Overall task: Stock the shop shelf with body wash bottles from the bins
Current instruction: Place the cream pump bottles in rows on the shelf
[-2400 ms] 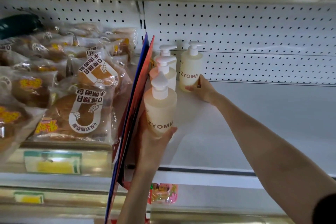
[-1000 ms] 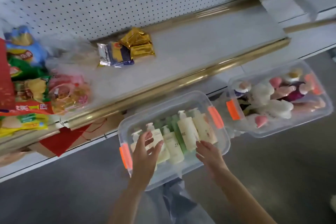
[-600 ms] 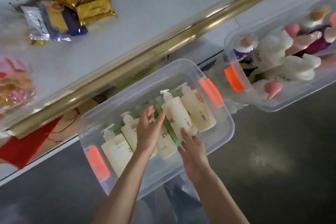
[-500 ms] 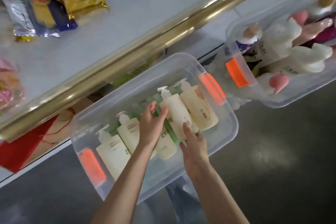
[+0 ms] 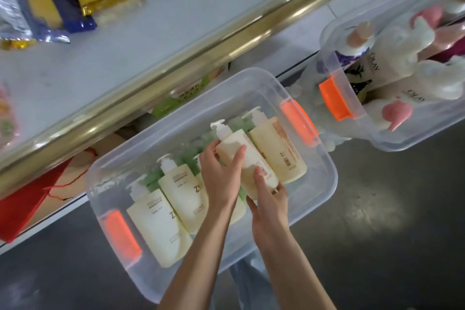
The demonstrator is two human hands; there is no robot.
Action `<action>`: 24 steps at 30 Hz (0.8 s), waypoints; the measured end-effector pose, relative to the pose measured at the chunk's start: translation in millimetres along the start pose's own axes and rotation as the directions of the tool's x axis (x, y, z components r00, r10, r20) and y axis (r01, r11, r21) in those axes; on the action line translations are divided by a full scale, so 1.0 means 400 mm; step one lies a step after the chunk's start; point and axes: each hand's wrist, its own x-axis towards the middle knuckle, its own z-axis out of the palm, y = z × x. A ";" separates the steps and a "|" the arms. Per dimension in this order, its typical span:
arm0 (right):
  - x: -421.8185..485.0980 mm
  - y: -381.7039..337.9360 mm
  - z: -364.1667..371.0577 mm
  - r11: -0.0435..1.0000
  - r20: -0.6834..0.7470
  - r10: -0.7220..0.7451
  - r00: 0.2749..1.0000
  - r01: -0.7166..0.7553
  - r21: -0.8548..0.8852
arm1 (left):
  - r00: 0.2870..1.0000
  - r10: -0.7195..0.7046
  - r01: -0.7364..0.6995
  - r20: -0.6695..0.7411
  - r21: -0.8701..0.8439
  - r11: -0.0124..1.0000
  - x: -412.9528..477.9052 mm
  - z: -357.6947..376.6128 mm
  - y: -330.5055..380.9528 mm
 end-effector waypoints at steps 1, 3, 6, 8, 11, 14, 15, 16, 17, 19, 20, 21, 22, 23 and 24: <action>-0.009 -0.002 -0.001 1.000 0.020 -0.023 1.000 0.023 0.002 | 0.999 -0.018 0.016 -0.037 -0.042 0.999 -0.013 -0.007 0.004; -0.032 -0.011 -0.005 0.997 0.085 -0.074 0.994 0.075 -0.017 | 0.994 -0.062 0.048 -0.088 -0.152 0.987 -0.045 -0.031 0.014; -0.080 -0.035 -0.013 0.985 0.207 -0.131 0.970 0.150 -0.080 | 0.979 -0.044 -0.005 -0.198 -0.240 0.971 -0.110 -0.075 0.046; -0.121 -0.056 -0.017 0.976 0.323 -0.138 0.936 0.183 -0.114 | 0.956 -0.013 -0.082 -0.293 -0.309 0.948 -0.157 -0.102 0.080; -0.197 -0.098 -0.014 0.968 0.472 -0.138 0.871 0.220 -0.122 | 0.923 0.035 -0.212 -0.384 -0.429 0.878 -0.233 -0.151 0.158; -0.299 -0.149 0.005 0.960 0.583 -0.156 0.797 0.263 -0.102 | 0.913 0.096 -0.303 -0.398 -0.499 0.812 -0.314 -0.213 0.261; -0.339 -0.167 0.012 0.957 0.622 -0.162 0.766 0.276 -0.090 | 0.911 0.118 -0.328 -0.396 -0.520 0.789 -0.340 -0.236 0.300; -0.378 -0.184 0.020 0.956 0.657 -0.164 0.736 0.283 -0.079 | 0.905 0.151 -0.361 -0.397 -0.530 0.767 -0.364 -0.260 0.338; -0.420 -0.203 0.029 0.956 0.691 -0.160 0.705 0.286 -0.070 | 0.895 0.194 -0.402 -0.402 -0.537 0.742 -0.388 -0.287 0.379; -0.492 -0.237 0.053 0.960 0.736 -0.138 0.662 0.274 -0.067 | 0.879 0.271 -0.463 -0.393 -0.564 0.684 -0.420 -0.337 0.448; -0.537 -0.255 0.065 0.962 0.756 -0.123 0.643 0.264 -0.068 | 0.873 0.311 -0.484 -0.377 -0.579 0.656 -0.436 -0.366 0.481; -0.581 -0.272 0.074 0.965 0.779 -0.110 0.618 0.254 -0.065 | 0.870 0.352 -0.493 -0.346 -0.593 0.636 -0.453 -0.395 0.515; -0.623 -0.287 0.081 0.967 0.805 -0.097 0.585 0.246 -0.062 | 0.874 0.385 -0.485 -0.298 -0.605 0.632 -0.469 -0.424 0.544; -0.662 -0.300 0.085 0.969 0.831 -0.078 0.551 0.239 -0.068 | 0.880 0.414 -0.465 -0.234 -0.606 0.646 -0.485 -0.453 0.572; -0.702 -0.316 0.088 0.967 0.849 -0.056 0.525 0.239 -0.084 | 0.882 0.443 -0.445 -0.159 -0.593 0.671 -0.499 -0.482 0.600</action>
